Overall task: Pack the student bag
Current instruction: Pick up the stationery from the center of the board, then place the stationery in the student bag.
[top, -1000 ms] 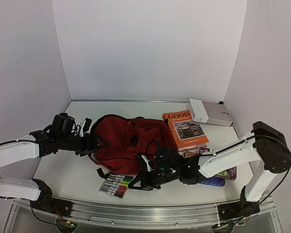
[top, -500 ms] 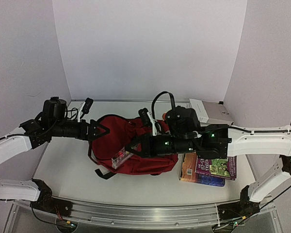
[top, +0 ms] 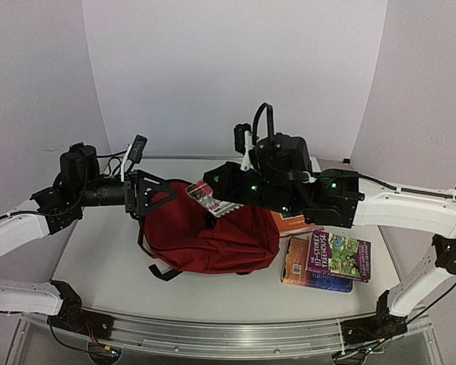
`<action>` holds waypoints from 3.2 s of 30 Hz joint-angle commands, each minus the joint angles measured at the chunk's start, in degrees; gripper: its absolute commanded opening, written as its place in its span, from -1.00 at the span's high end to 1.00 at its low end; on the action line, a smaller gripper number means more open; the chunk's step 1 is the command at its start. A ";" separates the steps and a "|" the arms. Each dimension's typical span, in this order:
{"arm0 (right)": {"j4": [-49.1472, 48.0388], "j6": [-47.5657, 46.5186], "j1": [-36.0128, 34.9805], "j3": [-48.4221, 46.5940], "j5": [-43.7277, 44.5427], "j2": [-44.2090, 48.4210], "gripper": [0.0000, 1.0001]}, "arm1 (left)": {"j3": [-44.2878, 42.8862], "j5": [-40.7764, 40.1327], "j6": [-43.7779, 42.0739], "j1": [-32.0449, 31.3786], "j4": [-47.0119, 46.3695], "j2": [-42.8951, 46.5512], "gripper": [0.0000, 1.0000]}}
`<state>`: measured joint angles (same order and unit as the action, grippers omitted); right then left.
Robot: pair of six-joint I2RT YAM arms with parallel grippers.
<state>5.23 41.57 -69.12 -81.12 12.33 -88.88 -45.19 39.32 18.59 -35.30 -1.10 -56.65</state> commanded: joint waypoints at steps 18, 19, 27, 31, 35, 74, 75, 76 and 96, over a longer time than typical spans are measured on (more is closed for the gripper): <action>-4.56 2.12 0.39 -5.03 0.60 -1.77 1.00 | -2.36 -6.21 -9.14 -8.05 -18.94 -13.84 -0.93; -4.68 2.20 0.39 -4.94 0.53 -1.71 1.00 | -2.19 -6.11 -8.60 -8.03 -19.66 -14.06 -0.89; -5.95 2.87 0.39 -4.19 0.64 -1.64 1.00 | -0.80 -5.29 -5.46 -8.07 -24.68 -13.63 -0.17; -6.41 3.15 0.47 -4.02 0.34 -1.59 1.00 | -2.19 -3.21 -4.58 -8.07 -23.79 -14.69 0.01; -6.79 3.49 0.52 -3.46 0.70 -1.03 1.00 | -2.55 -2.22 -3.77 -8.04 -23.48 -15.27 0.24; -4.17 13.36 17.83 36.56 -1.35 7.12 -0.72 | -13.74 -5.23 9.48 9.46 16.47 -15.43 1.00; -6.43 14.00 17.81 37.41 -3.37 6.15 -0.70 | -14.50 -5.09 9.19 9.97 17.59 -15.30 1.00; -8.68 14.64 17.79 38.26 -5.40 5.18 -0.68 | -15.25 -4.95 8.90 10.48 18.72 -15.16 0.99; -15.96 -6.48 27.00 22.39 -10.09 -19.08 1.00 | -16.40 -7.30 7.37 13.07 29.15 -8.85 1.00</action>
<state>-8.14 44.98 -47.12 -51.77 1.15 -104.07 -59.24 32.28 26.81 -22.62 26.75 -68.55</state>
